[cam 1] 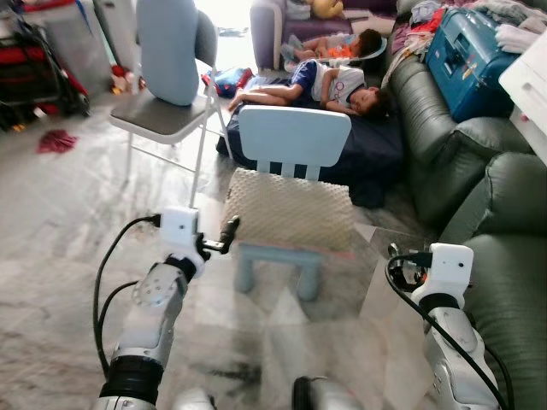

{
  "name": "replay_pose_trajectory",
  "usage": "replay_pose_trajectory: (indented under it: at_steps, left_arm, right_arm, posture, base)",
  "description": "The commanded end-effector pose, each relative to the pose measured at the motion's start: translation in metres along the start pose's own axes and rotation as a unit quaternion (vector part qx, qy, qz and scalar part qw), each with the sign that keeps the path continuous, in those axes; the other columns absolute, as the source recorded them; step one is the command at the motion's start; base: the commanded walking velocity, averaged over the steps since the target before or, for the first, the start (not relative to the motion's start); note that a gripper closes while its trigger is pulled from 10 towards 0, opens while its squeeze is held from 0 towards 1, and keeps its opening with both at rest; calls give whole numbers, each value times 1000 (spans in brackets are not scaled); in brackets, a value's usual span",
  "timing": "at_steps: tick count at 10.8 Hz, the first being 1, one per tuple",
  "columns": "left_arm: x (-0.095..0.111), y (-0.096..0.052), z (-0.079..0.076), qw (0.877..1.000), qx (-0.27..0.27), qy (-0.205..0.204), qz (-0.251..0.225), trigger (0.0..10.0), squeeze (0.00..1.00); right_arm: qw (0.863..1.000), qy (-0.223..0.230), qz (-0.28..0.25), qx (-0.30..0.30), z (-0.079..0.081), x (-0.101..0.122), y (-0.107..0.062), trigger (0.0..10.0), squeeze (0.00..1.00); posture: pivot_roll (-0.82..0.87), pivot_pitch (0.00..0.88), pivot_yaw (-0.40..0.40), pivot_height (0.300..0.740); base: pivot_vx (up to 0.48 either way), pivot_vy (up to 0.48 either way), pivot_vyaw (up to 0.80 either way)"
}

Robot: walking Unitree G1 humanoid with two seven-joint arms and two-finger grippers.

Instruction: Move the pillow to the sofa

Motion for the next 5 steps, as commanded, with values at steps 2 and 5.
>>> replay_pose_trajectory:
  at_steps: [2,5]
  left_arm:
    - [1,2,4,1000,3,-5,-1,10000,0]
    - [3,1,3,1000,-3,-4,-5,10000,0]
  right_arm:
    - [1000,2,-3,-2,0,3,1,10000,0]
    - [1000,2,-3,-1,1,2,1,10000,0]
  posture:
    - [-105,64,-20,740]
    - [-105,68,-19,740]
  base:
    - [0,0,-400]
    - [177,0,-781]
Point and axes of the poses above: a point about 5 cm out from each wrist's last joint towards the gripper, its own y axis pointing out of the wrist towards the gripper, its own x axis along the axis of the wrist's last joint, z = x × y, the point moved 6 cm from there along y, pointing out of the wrist towards the gripper, and after that the axes turned 3 degrees about y, right-handed, at the moved point
